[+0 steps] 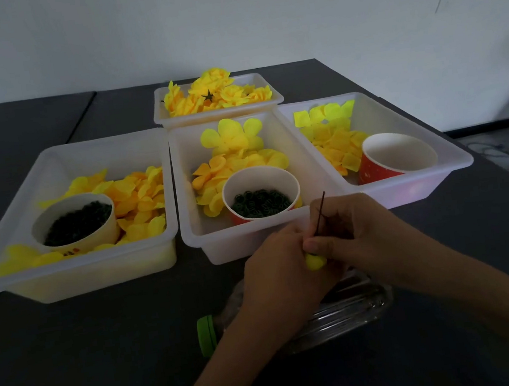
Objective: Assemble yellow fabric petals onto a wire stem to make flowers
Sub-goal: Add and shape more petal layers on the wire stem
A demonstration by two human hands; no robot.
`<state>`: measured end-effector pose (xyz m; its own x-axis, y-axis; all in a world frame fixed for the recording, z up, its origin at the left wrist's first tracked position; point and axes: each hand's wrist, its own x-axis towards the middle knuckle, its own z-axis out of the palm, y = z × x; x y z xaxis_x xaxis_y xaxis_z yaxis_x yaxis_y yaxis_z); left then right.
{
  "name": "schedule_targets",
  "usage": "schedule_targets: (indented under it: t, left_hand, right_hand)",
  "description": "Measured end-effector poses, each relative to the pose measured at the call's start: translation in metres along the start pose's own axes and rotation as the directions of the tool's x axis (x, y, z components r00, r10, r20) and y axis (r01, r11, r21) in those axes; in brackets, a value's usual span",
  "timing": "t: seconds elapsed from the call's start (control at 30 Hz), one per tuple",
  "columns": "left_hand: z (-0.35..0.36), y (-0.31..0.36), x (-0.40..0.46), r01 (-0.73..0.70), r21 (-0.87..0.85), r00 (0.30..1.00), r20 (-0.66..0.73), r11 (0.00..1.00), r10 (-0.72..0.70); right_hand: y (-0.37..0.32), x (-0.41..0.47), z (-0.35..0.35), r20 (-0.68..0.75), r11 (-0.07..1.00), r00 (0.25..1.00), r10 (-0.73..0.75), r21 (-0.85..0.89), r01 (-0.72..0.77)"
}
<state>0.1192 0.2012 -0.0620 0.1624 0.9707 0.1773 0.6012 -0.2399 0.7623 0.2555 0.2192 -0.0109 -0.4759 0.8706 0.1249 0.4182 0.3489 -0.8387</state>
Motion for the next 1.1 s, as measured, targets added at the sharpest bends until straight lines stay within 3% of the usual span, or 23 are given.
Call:
schedule_targets:
  t: [0.27, 0.47, 0.53, 0.6, 0.7, 0.77, 0.83, 0.93, 1.0, 1.1]
  left_hand:
    - [0.001, -0.001, 0.001, 0.005, 0.094, 1.0, 0.005, 0.996, -0.005]
    - [0.001, -0.002, -0.001, 0.116, 0.063, 0.993, -0.006, 0.991, -0.116]
    - [0.001, -0.002, -0.001, 0.176, 0.087, 0.984, 0.007, 0.98, -0.178]
    - [0.001, 0.0, -0.001, 0.192, 0.089, 0.981, 0.016, 0.977, -0.194]
    - [-0.001, 0.001, -0.002, 0.174, 0.072, 0.984, 0.013, 0.982, -0.175]
    - [-0.001, 0.001, -0.003, 0.159, 0.07, 0.987, 0.012, 0.985, -0.16]
    - [0.001, 0.0, -0.003, 0.147, 0.064, 0.989, 0.006, 0.987, -0.147]
    - [0.001, -0.002, -0.002, 0.107, 0.061, 0.994, -0.012, 0.992, -0.107]
    - [0.0, -0.003, -0.001, 0.088, 0.055, 0.996, -0.012, 0.995, -0.088]
    - [0.001, -0.004, -0.001, 0.075, 0.056, 0.997, -0.019, 0.996, -0.074]
  right_hand:
    - [0.001, 0.005, -0.005, 0.077, 0.999, 0.997, 0.011, -0.031, -0.008]
    - [-0.011, 0.03, -0.049, 0.4, 0.996, 0.913, 0.078, -0.076, -0.052]
    - [-0.011, 0.057, -0.071, 0.343, 0.984, 0.932, 0.116, -0.165, -0.062]
    - [-0.005, 0.096, -0.083, 0.165, 0.946, 0.976, 0.144, -0.312, -0.087]
    - [0.017, 0.156, -0.071, -0.042, 0.811, 0.997, 0.057, -0.58, -0.071]
    - [0.038, 0.183, -0.055, -0.034, 0.653, 0.999, 0.033, -0.756, -0.047]
    - [0.058, 0.2, -0.043, -0.003, 0.453, 0.992, 0.125, -0.889, -0.06]
    - [0.076, 0.212, -0.033, -0.002, 0.222, 0.978, 0.207, -0.974, -0.05]
    - [0.078, 0.217, -0.026, -0.002, 0.153, 0.978, 0.207, -0.988, -0.035]
    - [0.072, 0.22, -0.021, 0.003, 0.162, 0.979, 0.202, -0.986, -0.03]
